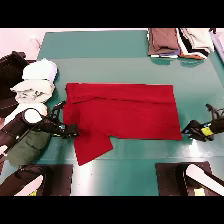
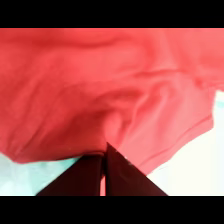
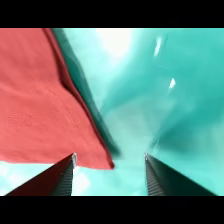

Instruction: Fold the shirts.

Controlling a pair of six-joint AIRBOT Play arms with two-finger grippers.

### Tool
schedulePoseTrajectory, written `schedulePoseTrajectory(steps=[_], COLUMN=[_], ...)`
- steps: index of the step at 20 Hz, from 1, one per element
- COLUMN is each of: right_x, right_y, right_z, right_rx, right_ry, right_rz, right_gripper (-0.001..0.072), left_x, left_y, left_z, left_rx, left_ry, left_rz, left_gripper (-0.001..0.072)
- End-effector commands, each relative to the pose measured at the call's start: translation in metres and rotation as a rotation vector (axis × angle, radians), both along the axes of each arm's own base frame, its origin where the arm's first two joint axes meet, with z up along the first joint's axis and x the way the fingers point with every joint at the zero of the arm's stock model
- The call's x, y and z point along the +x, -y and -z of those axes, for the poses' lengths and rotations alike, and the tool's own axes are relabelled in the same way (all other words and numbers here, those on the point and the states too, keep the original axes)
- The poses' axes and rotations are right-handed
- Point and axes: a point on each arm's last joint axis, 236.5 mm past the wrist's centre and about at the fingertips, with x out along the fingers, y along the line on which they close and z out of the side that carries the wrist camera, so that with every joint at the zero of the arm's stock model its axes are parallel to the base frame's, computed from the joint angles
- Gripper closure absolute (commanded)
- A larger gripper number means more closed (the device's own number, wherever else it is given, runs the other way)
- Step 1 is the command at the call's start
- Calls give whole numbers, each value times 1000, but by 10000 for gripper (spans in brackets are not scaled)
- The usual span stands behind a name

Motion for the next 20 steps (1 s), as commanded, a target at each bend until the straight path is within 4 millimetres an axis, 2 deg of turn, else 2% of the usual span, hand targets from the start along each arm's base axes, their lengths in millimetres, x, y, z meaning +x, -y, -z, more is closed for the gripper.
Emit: schedulePoseTrajectory(steps=[1,2,3,5,7,9,12,14,16,18,20], right_x=[-2,3,9,20,26,19,3,-10,-5,9,30], right_y=[-33,-38,-42,-44,-38,-30,-17,-8,-9,-9,-8], right_z=[21,25,25,16,-1,-21,-46,-55,-61,-67,-76], right_rx=[97,92,77,29,-39,-101,-191,-254,-264,-268,-271], right_ry=[-10,-4,9,54,95,105,127,116,152,185,199], right_rz=[13,-14,-49,-129,-210,-272,-312,-334,-313,-305,-333], right_gripper=[265,298,416,597,683,693,694,694,694,694,694], left_x=[9,9,6,0,1,-11,-51,-68,-62,-35,3], left_y=[1,1,0,-9,-18,-27,-31,-34,-33,-36,-45], left_z=[-9,-9,-8,-9,-22,-38,-55,-62,-62,-65,-70], left_rx=[0,1,7,51,91,114,110,111,110,127,180], left_ry=[37,36,27,13,58,79,27,-1,24,118,210], left_rz=[9,9,18,61,75,66,121,132,124,81,42], left_gripper=[684,684,684,684,685,685,685,685,685,685,684])
